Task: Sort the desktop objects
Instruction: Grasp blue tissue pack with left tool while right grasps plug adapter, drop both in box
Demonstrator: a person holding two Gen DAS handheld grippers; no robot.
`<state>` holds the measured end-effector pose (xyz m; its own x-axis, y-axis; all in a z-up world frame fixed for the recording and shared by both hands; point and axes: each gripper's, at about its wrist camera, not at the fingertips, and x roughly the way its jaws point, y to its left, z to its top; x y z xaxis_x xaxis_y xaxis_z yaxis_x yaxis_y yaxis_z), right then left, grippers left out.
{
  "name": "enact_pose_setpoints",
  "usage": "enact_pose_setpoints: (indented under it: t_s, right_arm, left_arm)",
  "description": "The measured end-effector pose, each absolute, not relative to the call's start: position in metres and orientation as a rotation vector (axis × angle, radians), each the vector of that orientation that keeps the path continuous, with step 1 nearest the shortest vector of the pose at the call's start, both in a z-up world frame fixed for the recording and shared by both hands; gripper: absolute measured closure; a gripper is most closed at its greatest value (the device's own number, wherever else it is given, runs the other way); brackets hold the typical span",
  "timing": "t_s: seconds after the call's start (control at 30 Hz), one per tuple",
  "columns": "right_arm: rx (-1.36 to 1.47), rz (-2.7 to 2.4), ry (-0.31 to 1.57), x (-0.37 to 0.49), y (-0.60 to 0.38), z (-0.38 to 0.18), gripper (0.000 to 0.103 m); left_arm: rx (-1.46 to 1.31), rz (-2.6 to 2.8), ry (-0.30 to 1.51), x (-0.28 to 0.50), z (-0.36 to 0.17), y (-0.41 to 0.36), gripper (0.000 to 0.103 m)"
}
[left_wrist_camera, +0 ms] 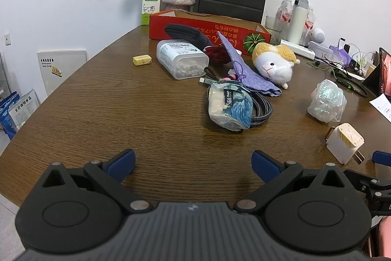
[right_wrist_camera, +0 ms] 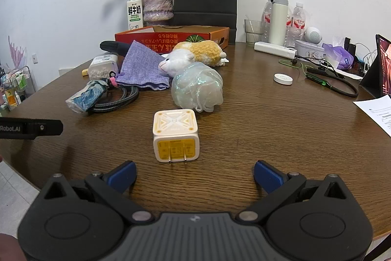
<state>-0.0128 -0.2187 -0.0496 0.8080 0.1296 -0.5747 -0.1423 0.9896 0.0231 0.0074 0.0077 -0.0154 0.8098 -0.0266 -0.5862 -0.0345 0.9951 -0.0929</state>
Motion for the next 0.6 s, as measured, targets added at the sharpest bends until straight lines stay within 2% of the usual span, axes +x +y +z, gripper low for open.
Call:
enact_pose_setpoints:
  t_s: [0.6]
  right_arm:
    - [-0.020,0.142,0.628,-0.006,-0.219,-0.049,0.000]
  left_arm:
    - [-0.027,-0.045,0.668,0.030,-0.008,-0.004,0.000]
